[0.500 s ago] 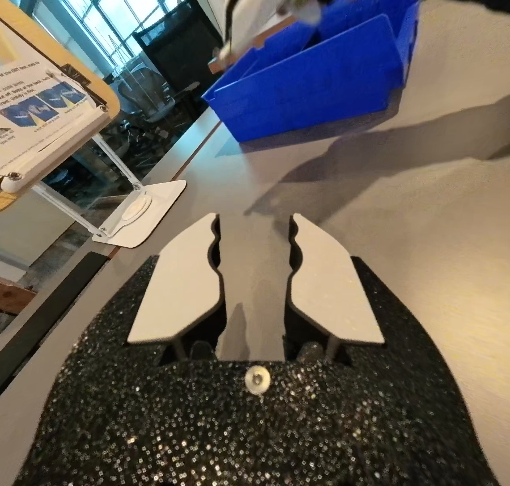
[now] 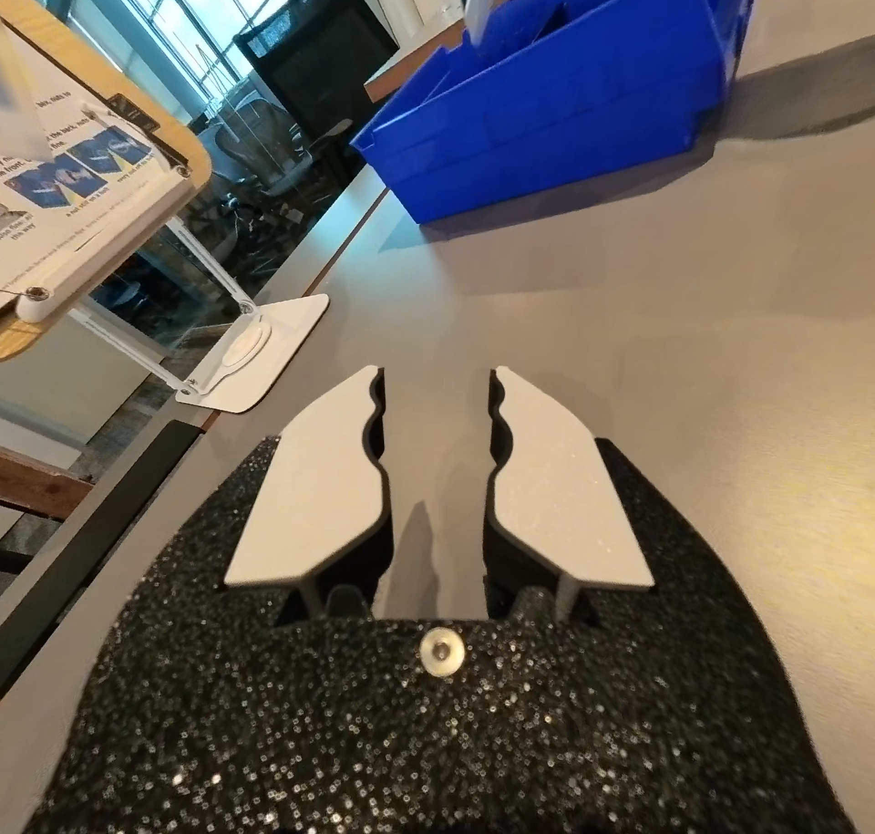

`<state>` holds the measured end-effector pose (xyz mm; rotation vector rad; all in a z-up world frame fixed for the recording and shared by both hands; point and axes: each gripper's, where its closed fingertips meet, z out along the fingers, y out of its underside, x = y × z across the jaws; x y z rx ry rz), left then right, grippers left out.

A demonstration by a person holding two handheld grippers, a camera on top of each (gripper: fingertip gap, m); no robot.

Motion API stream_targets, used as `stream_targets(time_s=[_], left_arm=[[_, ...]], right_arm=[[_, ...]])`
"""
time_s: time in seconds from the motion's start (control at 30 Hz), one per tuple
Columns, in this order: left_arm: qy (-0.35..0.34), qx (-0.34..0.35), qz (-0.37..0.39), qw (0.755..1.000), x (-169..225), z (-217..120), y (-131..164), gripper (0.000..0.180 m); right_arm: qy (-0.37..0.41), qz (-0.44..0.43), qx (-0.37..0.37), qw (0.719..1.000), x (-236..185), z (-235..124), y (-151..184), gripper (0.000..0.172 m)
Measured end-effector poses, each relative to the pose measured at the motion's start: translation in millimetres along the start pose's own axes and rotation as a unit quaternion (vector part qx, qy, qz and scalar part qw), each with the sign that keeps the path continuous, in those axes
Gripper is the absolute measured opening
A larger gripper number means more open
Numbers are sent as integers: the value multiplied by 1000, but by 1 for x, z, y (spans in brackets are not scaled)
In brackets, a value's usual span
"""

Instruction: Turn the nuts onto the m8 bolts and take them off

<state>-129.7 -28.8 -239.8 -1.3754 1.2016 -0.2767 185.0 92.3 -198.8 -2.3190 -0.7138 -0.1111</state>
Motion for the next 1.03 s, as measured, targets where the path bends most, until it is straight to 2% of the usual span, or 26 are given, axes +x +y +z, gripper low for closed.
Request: stream_targets(time_s=[0.1,0.23,0.27,0.4,0.5,0.57,0.63,0.7,0.87,0.97,1.03], left_arm=[[-3,3,-5,1000,-2,-1,-1,41],[-17,2,6,1000,-5,-4,-4,38],[-25,2,12,1000,-6,-6,-5,36],[-58,-12,34,998,-16,-16,-8,23],[-104,-35,33,993,-35,-34,-10,23],[-149,-70,25,986,-53,-55,-10,25],[-191,-133,14,972,-69,-84,-1,32],[-215,-213,-21,953,-82,-118,16,47],[-220,-323,-208,897,-89,-192,58,82],[-243,-371,-248,861,-91,-226,78,85],[-236,-398,-274,843,-88,-237,91,77]], right_arm=[[-17,-50,139,989,-43,-32,-42,23],[-30,-126,296,946,-120,-78,-82,7],[-23,-149,321,935,-138,-85,-86,1],[-3,-213,391,895,-200,-97,-93,0],[32,-244,436,866,-231,-97,-94,0],[51,-264,442,856,-249,-91,-92,0],[29,-265,449,853,-267,-85,-88,0],[9,-257,450,855,-278,-76,-84,0],[6,-190,478,858,-275,-62,-81,0],[-22,-149,488,860,-273,-58,-76,0],[-50,-125,486,863,-272,-54,-72,0]])
